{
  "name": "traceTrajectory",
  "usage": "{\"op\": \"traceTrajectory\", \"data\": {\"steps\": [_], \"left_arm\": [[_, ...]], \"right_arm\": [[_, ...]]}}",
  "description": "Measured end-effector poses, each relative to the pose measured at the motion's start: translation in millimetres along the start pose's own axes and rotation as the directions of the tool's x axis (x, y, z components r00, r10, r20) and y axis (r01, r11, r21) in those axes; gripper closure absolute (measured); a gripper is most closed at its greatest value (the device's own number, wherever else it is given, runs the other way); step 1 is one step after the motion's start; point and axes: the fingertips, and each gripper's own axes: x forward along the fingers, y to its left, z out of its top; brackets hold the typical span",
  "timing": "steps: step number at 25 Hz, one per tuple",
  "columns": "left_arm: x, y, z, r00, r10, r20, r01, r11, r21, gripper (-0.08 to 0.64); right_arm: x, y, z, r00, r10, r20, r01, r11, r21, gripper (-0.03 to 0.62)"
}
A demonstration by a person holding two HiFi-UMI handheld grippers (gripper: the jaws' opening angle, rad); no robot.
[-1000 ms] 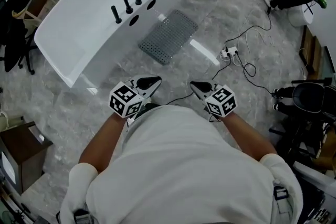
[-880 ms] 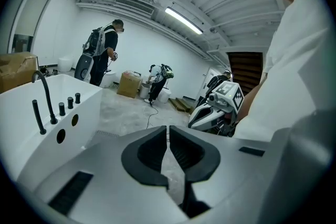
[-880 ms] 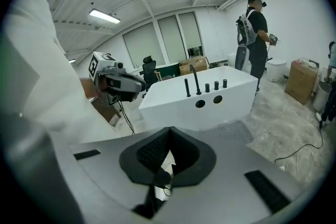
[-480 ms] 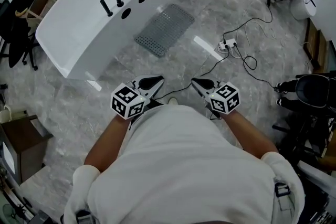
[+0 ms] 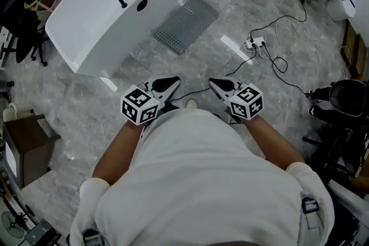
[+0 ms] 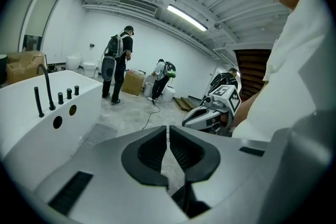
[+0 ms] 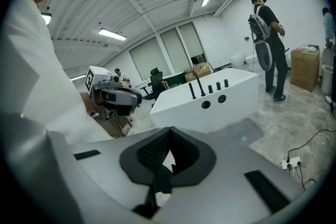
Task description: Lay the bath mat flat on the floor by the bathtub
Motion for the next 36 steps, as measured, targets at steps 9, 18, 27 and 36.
{"op": "traceTrajectory", "data": {"steps": [9, 18, 27, 36], "left_arm": [[2, -8, 3, 1.0, 0.022, -0.013, -0.022, 1.0, 0.012, 0.529], [22, -14, 2, 0.999, -0.002, -0.046, 0.003, 1.0, 0.019, 0.529], [39, -16, 6, 0.997, -0.012, -0.071, 0.014, 1.0, 0.027, 0.529], [55, -7, 14, 0.995, -0.016, -0.093, 0.02, 0.999, 0.04, 0.529]], "right_arm": [[-3, 0, 11, 0.999, 0.022, 0.043, -0.021, 1.0, -0.019, 0.584], [-9, -11, 1, 0.999, 0.006, 0.053, -0.007, 1.0, 0.005, 0.584], [-11, -25, -2, 0.998, 0.002, 0.066, -0.003, 1.0, 0.007, 0.584], [-8, -46, 4, 0.997, -0.002, 0.074, 0.0, 1.0, 0.017, 0.584]]}}
